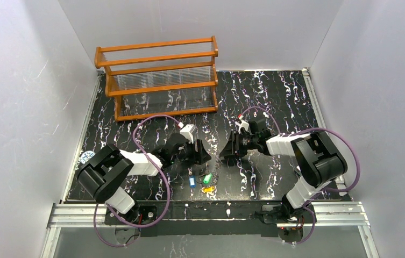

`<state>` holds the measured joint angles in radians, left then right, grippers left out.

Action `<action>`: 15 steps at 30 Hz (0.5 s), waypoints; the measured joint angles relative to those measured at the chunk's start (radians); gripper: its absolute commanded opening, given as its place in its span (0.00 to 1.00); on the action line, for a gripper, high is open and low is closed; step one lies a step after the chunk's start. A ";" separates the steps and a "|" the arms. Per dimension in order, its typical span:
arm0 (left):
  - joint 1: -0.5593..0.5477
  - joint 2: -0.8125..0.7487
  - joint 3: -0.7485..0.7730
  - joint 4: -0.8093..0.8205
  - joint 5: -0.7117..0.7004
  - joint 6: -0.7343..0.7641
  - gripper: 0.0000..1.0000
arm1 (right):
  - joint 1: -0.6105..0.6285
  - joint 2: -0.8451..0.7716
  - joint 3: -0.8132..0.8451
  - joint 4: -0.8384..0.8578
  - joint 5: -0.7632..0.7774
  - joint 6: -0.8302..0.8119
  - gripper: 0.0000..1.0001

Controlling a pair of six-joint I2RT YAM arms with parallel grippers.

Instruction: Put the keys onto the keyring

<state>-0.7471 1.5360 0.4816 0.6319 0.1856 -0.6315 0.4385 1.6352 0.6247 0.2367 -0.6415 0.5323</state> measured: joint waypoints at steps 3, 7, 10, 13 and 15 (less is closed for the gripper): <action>0.001 0.023 0.002 0.026 0.023 -0.029 0.52 | 0.000 0.024 0.000 0.001 -0.033 0.026 0.41; 0.002 0.053 0.006 0.063 0.048 -0.069 0.44 | 0.000 0.045 0.008 -0.001 -0.058 0.046 0.41; -0.001 0.071 0.018 0.072 0.059 -0.096 0.41 | 0.000 0.047 0.016 -0.013 -0.053 0.044 0.41; -0.013 0.084 0.042 0.077 0.059 -0.114 0.43 | 0.000 0.047 0.025 -0.033 -0.045 0.041 0.42; -0.029 0.084 0.060 0.064 0.036 -0.120 0.44 | 0.000 0.047 0.029 -0.045 -0.040 0.040 0.42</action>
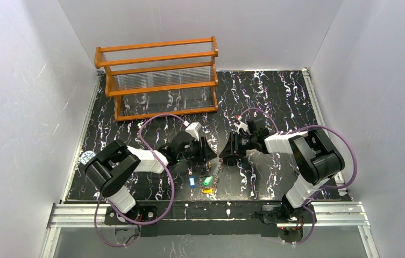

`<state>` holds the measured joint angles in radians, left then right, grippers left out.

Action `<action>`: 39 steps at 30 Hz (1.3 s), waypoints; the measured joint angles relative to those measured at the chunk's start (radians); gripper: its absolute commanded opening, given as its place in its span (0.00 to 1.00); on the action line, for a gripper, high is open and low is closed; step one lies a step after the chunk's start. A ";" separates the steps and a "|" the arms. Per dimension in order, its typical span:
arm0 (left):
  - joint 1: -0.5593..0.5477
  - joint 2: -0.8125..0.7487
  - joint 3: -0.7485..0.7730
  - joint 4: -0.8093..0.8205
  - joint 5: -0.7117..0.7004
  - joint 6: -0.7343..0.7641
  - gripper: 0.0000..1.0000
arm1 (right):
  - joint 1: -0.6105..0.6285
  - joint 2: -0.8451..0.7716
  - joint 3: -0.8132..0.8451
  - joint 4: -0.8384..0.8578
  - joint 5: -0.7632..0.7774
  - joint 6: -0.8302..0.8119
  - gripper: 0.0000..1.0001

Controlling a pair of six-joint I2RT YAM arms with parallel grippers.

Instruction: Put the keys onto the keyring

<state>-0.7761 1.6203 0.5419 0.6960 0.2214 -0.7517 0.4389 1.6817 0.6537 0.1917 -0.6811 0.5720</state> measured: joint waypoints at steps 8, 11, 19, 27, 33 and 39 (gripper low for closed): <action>-0.088 0.007 0.133 -0.208 -0.154 0.039 0.41 | -0.011 -0.032 0.005 -0.047 0.065 0.002 0.43; -0.132 0.021 0.203 -0.302 -0.233 0.071 0.40 | -0.046 -0.034 0.004 -0.054 0.068 0.015 0.43; -0.218 0.091 0.319 -0.474 -0.364 0.134 0.28 | -0.112 -0.034 -0.001 -0.052 0.066 0.040 0.43; -0.262 0.123 0.383 -0.537 -0.426 0.158 0.39 | -0.114 -0.032 -0.005 -0.043 0.056 0.042 0.43; -0.279 0.121 0.383 -0.549 -0.460 0.158 0.37 | -0.118 -0.027 -0.009 -0.032 0.045 0.042 0.44; -0.288 0.117 0.382 -0.556 -0.464 0.157 0.34 | -0.121 -0.019 -0.009 -0.023 0.025 0.042 0.45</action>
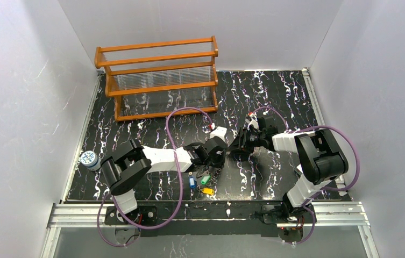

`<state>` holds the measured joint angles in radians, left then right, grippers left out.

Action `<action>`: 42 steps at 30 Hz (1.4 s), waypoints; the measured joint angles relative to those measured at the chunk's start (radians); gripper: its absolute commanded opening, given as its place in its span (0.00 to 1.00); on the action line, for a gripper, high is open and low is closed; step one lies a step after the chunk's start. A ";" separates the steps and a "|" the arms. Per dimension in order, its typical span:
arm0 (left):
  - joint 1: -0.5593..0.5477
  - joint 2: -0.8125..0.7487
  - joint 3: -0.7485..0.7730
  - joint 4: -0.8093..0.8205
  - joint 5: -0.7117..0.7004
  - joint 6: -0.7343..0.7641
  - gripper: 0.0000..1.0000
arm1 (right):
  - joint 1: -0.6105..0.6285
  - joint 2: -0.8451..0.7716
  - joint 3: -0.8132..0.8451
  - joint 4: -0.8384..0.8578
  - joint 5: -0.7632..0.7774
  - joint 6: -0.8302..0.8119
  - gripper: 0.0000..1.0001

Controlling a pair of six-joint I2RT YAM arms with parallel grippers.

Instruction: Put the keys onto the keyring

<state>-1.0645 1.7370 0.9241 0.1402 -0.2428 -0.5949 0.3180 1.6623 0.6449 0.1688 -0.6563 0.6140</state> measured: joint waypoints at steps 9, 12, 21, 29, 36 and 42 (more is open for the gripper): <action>-0.011 -0.040 -0.034 -0.019 -0.013 -0.018 0.37 | -0.004 0.012 0.000 0.014 -0.022 0.000 0.45; -0.013 -0.054 -0.034 -0.026 -0.020 -0.021 0.35 | -0.004 0.014 0.000 0.017 -0.026 0.000 0.45; -0.014 -0.075 -0.051 -0.014 -0.027 -0.053 0.35 | -0.004 0.022 0.000 0.024 -0.044 -0.007 0.45; -0.009 -0.101 -0.085 -0.005 -0.011 -0.096 0.36 | -0.003 0.014 0.001 0.008 -0.046 -0.048 0.45; 0.056 -0.132 -0.158 0.114 0.098 -0.174 0.30 | -0.003 0.008 0.001 -0.010 -0.047 -0.071 0.44; 0.121 -0.132 -0.218 0.199 0.152 -0.250 0.30 | -0.002 0.008 0.001 -0.010 -0.049 -0.077 0.44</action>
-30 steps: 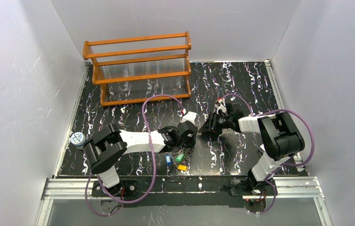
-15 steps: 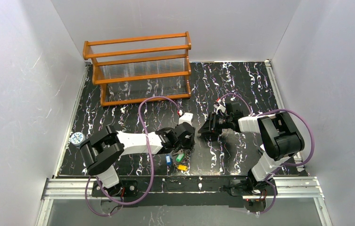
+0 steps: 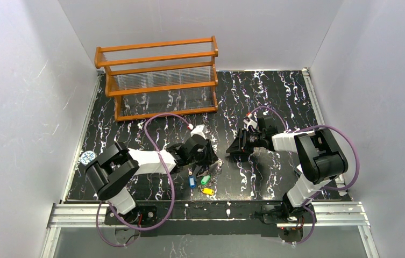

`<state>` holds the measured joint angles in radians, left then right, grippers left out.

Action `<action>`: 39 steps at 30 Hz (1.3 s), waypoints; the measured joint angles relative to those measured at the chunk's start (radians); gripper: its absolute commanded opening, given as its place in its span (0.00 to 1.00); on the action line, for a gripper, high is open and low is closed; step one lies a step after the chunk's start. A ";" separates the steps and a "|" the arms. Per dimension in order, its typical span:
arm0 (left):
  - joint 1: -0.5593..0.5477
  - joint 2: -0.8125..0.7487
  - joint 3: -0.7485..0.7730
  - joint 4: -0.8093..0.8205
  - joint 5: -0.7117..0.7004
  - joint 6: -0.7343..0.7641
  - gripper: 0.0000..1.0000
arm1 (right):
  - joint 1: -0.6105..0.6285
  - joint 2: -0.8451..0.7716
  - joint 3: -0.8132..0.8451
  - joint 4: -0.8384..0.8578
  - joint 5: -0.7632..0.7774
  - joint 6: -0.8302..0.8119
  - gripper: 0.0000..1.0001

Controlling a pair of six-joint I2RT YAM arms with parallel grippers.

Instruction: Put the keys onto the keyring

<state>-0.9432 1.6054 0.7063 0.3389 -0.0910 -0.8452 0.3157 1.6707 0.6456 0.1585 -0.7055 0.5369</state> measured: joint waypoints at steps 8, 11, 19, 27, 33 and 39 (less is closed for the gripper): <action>0.037 0.009 -0.045 0.106 0.065 -0.061 0.27 | 0.000 0.000 0.000 -0.003 -0.006 -0.013 0.44; 0.037 0.024 -0.044 0.142 0.092 -0.068 0.26 | 0.000 0.000 0.001 -0.005 -0.006 -0.015 0.44; 0.039 0.062 -0.043 0.161 0.114 -0.075 0.28 | 0.000 0.000 0.002 -0.006 -0.006 -0.017 0.44; 0.039 0.077 -0.030 0.163 0.115 -0.072 0.26 | 0.000 0.000 0.007 -0.017 -0.005 -0.019 0.44; 0.042 0.132 0.016 0.184 0.118 -0.061 0.16 | 0.000 0.000 0.012 -0.031 -0.005 -0.025 0.44; 0.045 0.140 0.026 0.169 0.103 -0.042 0.08 | 0.000 0.000 0.013 -0.034 -0.005 -0.031 0.44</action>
<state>-0.8986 1.7451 0.7319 0.5083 0.0116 -0.8867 0.3157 1.6707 0.6586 0.1242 -0.7105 0.5060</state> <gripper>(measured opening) 0.090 0.440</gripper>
